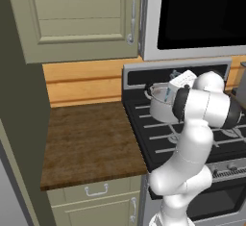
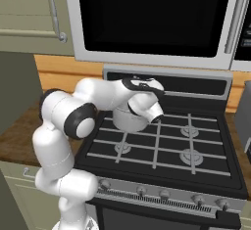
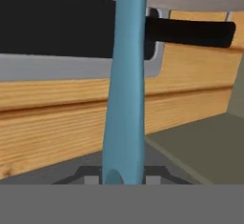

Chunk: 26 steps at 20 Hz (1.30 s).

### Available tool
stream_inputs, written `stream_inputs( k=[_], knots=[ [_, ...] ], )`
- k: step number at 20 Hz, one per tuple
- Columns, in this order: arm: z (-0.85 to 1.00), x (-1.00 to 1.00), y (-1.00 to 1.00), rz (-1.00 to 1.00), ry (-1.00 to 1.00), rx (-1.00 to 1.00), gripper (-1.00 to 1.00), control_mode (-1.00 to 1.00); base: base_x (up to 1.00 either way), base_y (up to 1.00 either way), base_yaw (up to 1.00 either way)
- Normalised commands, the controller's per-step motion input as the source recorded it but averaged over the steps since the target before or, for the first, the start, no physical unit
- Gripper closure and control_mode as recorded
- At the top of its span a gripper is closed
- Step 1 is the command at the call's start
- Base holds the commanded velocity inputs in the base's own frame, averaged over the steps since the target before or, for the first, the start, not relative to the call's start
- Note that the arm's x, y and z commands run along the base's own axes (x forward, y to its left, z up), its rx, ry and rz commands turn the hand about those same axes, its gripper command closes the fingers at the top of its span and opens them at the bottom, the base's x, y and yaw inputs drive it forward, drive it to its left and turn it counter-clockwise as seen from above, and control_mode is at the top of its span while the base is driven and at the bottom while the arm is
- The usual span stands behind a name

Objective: Put the carrot and sweet potato in the pot. Retrieve the spatula and lightly stir the vegetables in the pot.

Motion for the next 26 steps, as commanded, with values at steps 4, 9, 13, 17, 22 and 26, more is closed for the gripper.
stream_inputs(
  k=[4,9,13,17,22,26],
  knots=[
    [-0.11,-0.07,0.04,0.00,0.03,-0.01,1.00,-1.00,0.00,0.00,0.00],
    [-0.11,-0.07,0.29,0.00,0.18,0.00,1.00,-1.00,0.00,0.00,0.00],
    [-0.10,0.00,0.32,0.00,0.18,0.00,1.00,-1.00,0.00,0.00,0.00],
    [0.00,0.00,0.28,0.00,0.08,-0.01,1.00,-1.00,0.00,0.00,0.00],
    [-0.17,0.00,0.04,0.00,-0.02,-0.20,1.00,-1.00,0.00,0.00,0.00],
    [-0.38,0.04,0.00,0.00,-0.01,-0.21,1.00,-1.00,0.00,0.00,0.00]
  ],
)
